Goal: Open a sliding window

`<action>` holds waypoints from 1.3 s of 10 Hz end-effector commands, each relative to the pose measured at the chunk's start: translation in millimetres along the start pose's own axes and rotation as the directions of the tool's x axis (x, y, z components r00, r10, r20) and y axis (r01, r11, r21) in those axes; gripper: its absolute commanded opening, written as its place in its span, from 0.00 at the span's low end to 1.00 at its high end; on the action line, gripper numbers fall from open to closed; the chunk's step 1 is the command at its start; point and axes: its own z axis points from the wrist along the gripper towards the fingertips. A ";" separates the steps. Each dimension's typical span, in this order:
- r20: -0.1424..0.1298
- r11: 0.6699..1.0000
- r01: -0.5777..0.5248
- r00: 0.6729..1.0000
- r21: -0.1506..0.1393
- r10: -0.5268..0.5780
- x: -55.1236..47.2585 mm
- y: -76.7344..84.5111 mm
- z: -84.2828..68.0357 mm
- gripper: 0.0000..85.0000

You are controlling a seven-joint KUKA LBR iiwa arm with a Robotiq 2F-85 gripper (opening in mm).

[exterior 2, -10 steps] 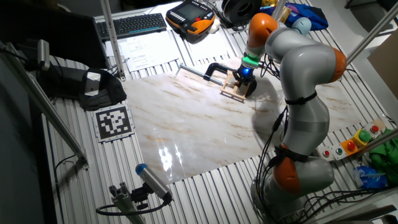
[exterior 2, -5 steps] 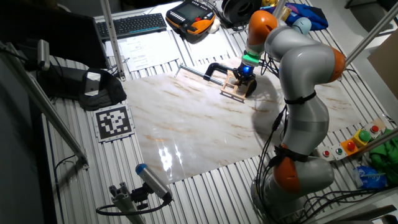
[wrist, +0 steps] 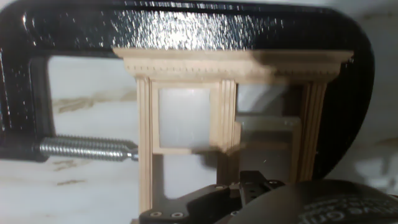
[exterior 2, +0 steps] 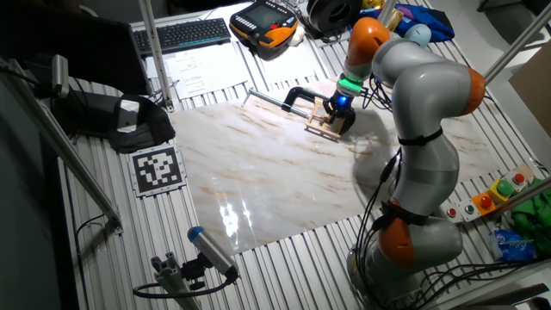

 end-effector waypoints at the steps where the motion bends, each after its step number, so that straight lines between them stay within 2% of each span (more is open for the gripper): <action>1: -0.001 1.000 0.000 1.000 -0.001 0.000 2.7 -0.6 0.5 0.00; 4: -0.001 1.000 0.000 1.000 -0.013 0.000 10.9 -2.3 4.3 0.00; 7: 0.002 1.000 0.020 1.000 -0.012 -0.020 16.9 -3.9 10.8 0.00; 13: 0.003 1.000 0.025 1.000 -0.009 -0.025 15.4 -3.8 13.2 0.00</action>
